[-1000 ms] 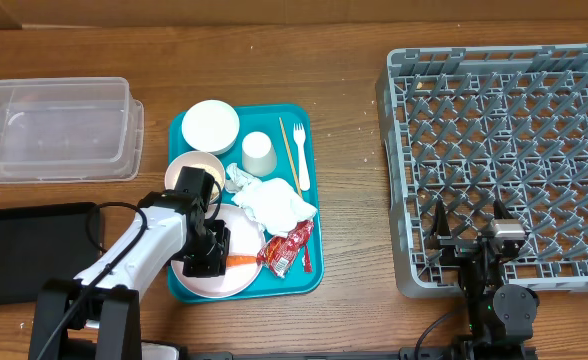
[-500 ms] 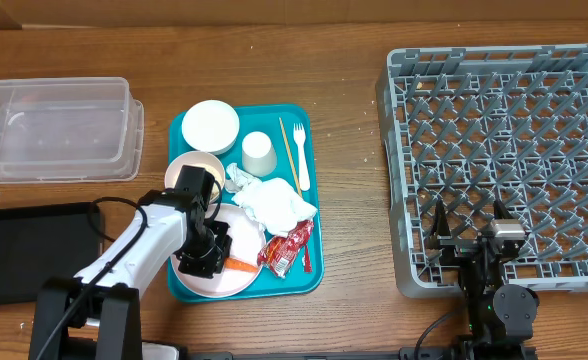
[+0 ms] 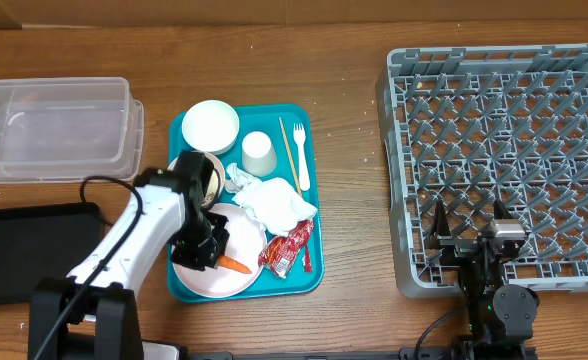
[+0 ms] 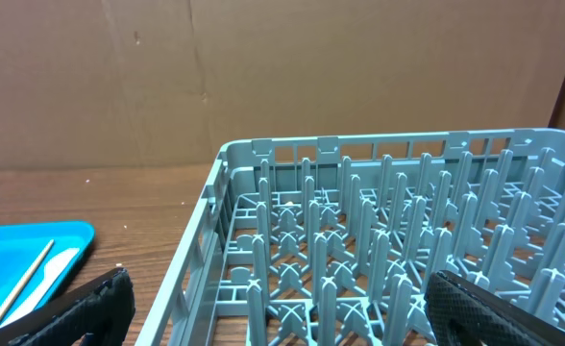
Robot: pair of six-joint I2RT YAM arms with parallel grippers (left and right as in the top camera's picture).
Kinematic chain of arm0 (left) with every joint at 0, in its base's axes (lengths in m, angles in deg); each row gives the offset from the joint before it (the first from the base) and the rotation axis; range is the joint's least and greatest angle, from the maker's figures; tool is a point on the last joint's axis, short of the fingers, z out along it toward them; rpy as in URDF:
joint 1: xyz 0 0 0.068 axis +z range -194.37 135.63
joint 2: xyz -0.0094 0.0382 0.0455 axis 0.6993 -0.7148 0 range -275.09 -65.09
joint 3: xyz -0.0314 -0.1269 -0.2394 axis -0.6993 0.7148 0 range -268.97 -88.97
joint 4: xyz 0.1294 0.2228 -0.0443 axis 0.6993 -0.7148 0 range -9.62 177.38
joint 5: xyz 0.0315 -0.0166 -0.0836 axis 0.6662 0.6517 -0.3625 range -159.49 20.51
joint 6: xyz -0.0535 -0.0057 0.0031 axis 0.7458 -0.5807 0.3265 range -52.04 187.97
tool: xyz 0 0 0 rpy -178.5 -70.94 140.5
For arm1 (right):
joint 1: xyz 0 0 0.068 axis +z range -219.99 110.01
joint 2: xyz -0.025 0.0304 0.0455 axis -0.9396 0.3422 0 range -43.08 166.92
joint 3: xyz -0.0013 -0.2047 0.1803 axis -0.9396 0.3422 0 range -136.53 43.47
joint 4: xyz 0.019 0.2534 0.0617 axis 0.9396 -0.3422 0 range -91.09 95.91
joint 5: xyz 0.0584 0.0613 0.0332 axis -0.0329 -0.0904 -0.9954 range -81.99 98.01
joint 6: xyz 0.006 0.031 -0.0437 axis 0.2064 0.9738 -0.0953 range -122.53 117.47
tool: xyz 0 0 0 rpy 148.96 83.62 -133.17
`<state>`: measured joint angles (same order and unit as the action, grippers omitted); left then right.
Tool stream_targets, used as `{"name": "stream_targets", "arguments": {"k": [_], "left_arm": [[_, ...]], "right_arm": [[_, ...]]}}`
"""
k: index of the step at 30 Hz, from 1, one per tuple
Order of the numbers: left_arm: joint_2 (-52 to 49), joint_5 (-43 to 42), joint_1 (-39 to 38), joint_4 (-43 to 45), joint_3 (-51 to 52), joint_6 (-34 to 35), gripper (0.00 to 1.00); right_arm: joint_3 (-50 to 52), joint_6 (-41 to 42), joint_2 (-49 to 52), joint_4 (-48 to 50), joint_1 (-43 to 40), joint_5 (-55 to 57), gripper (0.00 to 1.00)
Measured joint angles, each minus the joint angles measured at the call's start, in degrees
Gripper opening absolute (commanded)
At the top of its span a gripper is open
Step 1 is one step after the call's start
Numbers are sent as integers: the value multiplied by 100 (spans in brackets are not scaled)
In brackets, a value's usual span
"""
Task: Sort waste into correct bins and load items into the dishwasher
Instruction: 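Carry the carrot left and drop it onto the black tray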
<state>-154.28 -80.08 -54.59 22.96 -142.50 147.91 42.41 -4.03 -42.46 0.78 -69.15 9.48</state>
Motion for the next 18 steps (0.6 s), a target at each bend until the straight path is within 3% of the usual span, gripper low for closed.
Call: {"name": "stream_targets", "arguments": {"k": [5, 9, 18], "left_arm": [[-11, 396, 66, -1043, -984, -216, 13], [-24, 942, 623, -1768, -1539, -243, 17], [-24, 1593, 2855, -1467, -1803, -483, 22]], "right_arm": [[0, -4, 0, -7, 0, -2, 100], [0, -2, 0, -2, 0, -2, 100], [0, -2, 0, 0, 2, 0, 100]]}}
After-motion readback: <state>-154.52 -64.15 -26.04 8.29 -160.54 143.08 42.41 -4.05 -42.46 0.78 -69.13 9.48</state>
